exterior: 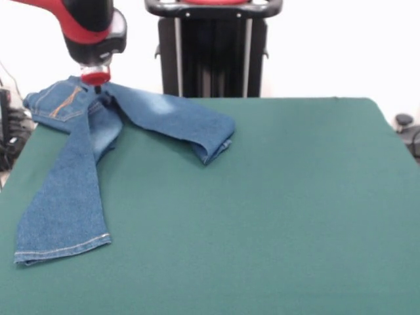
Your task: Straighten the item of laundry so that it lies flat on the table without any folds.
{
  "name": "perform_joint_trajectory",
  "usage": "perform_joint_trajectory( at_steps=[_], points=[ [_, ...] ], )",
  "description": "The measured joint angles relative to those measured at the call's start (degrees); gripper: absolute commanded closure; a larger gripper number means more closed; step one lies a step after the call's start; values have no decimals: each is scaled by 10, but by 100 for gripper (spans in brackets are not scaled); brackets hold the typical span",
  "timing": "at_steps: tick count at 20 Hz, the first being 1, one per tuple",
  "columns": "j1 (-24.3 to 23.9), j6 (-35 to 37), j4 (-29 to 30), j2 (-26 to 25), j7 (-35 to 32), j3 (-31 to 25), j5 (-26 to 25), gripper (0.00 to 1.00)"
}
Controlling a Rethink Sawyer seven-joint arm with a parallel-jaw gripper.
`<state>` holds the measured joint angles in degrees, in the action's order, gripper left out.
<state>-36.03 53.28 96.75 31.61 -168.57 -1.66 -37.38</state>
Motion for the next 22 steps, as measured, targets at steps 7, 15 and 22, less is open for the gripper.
perform_joint_trajectory(
  at_steps=[7, 15, 22],
  points=[
    [32, -14, 0, -30, 0, 0, 12, 0],
    [58, -43, -3, -70, 0, 4, 16, 0],
    [72, -60, -6, -85, 0, 17, 21, 0]
  ],
)
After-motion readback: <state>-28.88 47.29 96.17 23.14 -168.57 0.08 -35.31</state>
